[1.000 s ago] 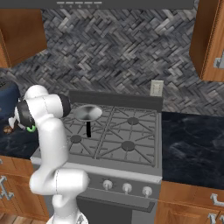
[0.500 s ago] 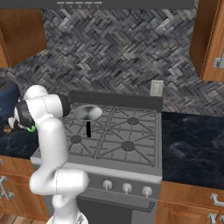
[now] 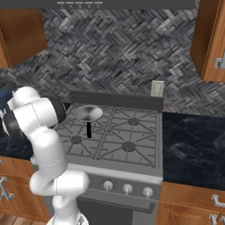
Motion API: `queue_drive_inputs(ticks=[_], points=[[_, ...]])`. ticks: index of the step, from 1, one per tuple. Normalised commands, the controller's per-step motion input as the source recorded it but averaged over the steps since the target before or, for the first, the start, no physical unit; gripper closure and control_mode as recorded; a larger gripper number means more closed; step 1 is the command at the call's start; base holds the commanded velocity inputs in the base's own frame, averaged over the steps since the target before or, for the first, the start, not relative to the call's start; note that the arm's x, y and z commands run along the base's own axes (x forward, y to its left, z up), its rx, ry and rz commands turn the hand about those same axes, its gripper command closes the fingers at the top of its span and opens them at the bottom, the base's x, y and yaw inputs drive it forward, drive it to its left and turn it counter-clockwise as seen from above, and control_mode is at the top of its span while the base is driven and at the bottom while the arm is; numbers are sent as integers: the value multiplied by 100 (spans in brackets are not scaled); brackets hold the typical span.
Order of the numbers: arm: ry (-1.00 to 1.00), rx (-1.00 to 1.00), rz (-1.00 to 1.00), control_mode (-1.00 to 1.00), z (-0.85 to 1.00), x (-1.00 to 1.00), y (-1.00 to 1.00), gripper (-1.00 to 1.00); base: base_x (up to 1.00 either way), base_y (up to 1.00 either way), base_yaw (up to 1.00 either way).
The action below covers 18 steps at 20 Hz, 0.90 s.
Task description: Put the potato and corn in the pan. Then turn on the rear left burner and set the heat to medium.
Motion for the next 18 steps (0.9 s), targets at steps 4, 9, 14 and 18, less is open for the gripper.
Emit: queue_drive_inputs(ticks=[4,9,14,18], points=[[4,0,-4,-100,42,0,-74,100,0,0,0],[5,0,-5,-100,52,0,-80,100,0,0,0],[11,0,-7,-100,46,12,-82,100,0,0,0],[20,0,-11,-100,15,44,-63,100,0,0,0]])
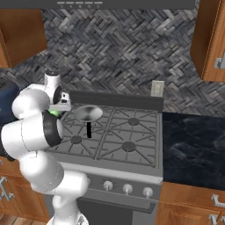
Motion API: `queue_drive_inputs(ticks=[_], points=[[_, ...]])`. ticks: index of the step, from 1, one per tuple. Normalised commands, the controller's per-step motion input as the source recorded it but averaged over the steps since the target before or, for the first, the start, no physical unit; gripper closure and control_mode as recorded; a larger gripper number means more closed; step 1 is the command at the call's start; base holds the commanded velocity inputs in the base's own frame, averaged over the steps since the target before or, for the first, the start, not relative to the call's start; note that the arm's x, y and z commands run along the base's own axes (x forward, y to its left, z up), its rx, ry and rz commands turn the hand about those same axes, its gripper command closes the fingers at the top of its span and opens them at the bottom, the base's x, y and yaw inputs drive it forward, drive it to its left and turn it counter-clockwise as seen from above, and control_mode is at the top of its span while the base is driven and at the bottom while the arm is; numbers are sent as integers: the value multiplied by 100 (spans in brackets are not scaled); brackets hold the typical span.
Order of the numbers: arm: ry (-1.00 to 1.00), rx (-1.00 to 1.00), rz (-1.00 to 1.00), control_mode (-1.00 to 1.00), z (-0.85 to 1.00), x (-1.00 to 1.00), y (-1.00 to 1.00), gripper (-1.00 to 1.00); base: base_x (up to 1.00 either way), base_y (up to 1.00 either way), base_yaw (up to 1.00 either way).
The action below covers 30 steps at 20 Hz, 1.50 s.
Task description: Put the potato and corn in the pan. Then turn on the rear left burner and set the heat to medium.
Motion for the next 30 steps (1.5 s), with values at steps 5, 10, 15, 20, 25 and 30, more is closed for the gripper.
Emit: queue_drive_inputs(ticks=[5,10,15,20,25,30], points=[[23,0,-10,-100,0,60,-37,100,0,0,0],[10,0,0,-100,3,58,-21,100,0,0,0],[7,-4,3,-100,6,45,-1,100,0,0,0],[16,-16,1,-100,0,34,-7,100,0,0,0],[8,-8,0,-100,-2,29,-20,100,0,0,0],[5,0,0,-100,-12,8,-35,100,0,0,0]])
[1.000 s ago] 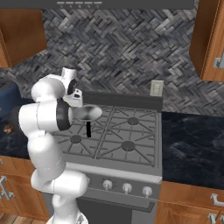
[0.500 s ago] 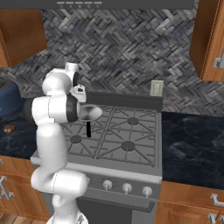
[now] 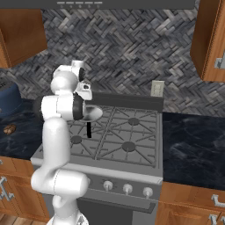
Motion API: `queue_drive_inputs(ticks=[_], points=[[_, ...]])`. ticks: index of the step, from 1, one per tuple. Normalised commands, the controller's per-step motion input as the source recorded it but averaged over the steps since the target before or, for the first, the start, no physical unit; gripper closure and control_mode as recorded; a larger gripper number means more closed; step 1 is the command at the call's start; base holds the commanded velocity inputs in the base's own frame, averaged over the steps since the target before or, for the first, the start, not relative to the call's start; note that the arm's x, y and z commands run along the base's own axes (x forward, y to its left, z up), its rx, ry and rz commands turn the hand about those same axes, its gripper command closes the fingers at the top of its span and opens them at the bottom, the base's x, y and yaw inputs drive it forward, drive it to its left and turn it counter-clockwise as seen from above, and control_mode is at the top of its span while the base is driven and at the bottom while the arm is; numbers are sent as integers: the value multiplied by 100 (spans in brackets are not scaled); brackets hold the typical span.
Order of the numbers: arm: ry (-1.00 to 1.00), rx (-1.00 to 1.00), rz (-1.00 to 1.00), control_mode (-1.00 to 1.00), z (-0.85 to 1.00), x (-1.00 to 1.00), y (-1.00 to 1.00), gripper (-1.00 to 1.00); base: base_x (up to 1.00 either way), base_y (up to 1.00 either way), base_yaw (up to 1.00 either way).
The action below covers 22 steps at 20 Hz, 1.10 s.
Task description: Put the potato and corn in the pan. Then turn on the rear left burner and set the heat to medium.
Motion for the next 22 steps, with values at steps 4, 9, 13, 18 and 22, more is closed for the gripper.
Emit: queue_drive_inputs(ticks=[4,9,13,18,22], points=[[8,0,0,-100,-36,13,-38,100,0,0,0],[12,0,0,-100,-45,10,-25,100,0,0,0],[4,0,0,-100,-11,9,-9,100,0,0,0],[0,0,0,-100,0,16,-13,100,0,0,0],[0,0,0,-100,-2,23,-11,100,0,0,0]])
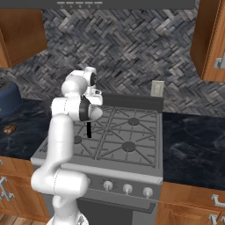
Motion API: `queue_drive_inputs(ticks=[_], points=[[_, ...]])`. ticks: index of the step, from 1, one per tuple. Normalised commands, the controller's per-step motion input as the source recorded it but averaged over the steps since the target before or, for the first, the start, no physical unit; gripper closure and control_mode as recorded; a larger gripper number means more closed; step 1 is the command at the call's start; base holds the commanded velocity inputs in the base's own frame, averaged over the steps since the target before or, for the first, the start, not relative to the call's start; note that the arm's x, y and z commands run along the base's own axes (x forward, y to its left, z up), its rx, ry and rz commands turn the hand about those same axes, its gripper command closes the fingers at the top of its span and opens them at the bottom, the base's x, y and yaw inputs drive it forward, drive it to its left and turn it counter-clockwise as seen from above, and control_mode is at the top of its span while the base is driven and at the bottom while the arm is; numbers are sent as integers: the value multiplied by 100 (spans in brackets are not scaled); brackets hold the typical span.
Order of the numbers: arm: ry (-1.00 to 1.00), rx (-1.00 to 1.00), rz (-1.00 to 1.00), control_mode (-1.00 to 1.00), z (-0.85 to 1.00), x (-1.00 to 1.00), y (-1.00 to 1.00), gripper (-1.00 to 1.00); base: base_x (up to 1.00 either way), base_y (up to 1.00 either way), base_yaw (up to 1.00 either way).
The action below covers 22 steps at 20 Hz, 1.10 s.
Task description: Put the potato and corn in the pan. Then turn on the rear left burner and set the heat to medium.
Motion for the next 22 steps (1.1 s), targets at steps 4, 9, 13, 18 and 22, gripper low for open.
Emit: queue_drive_inputs(ticks=[4,9,13,18,22], points=[[0,0,0,-100,-7,30,-2,100,0,0,0],[0,0,0,-100,0,22,0,100,0,0,0],[0,0,0,-100,-3,20,0,100,0,0,0],[0,0,0,-100,-14,27,0,100,0,0,0],[0,0,0,-100,-17,24,0,100,0,0,0]])
